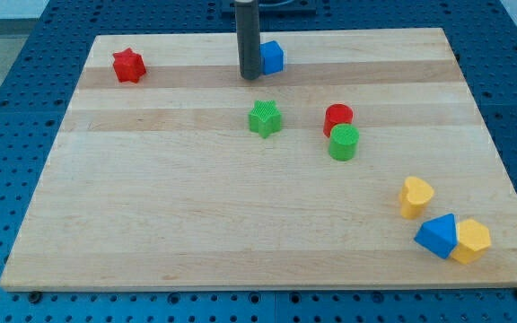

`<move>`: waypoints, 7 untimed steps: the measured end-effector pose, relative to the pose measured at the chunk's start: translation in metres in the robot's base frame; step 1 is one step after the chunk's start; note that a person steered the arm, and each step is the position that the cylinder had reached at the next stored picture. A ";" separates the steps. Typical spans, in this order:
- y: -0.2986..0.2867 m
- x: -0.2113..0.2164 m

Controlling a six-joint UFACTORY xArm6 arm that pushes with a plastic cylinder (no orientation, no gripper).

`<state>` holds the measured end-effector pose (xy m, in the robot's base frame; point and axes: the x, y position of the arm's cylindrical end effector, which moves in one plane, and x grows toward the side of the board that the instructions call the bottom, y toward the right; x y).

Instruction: Move the yellow hexagon up a bit

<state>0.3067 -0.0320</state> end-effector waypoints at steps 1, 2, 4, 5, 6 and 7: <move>-0.010 0.045; -0.011 0.067; -0.019 0.121; -0.021 0.184; -0.021 0.243; -0.012 0.311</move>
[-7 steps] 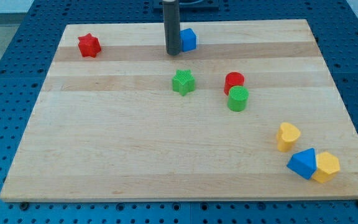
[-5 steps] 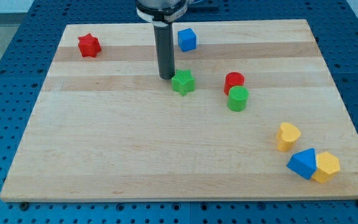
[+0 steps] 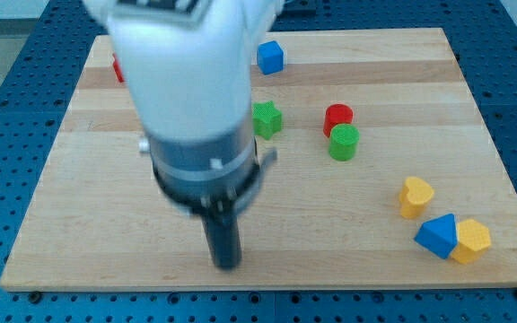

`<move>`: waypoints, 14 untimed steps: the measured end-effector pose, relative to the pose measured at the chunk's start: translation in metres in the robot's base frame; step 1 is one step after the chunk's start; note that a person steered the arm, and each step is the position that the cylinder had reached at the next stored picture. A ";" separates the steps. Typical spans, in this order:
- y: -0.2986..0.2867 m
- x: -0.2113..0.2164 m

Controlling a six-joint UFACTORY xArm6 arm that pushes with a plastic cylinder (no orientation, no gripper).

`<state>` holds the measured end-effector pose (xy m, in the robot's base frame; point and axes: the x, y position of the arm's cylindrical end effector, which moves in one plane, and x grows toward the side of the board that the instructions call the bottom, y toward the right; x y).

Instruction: Move the yellow hexagon up a bit

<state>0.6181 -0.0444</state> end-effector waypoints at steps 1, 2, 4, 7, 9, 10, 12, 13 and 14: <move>0.000 -0.001; 0.012 0.001; 0.073 -0.001; 0.202 0.000; 0.288 0.000; 0.288 0.000; 0.259 -0.033; 0.259 -0.108; 0.264 -0.189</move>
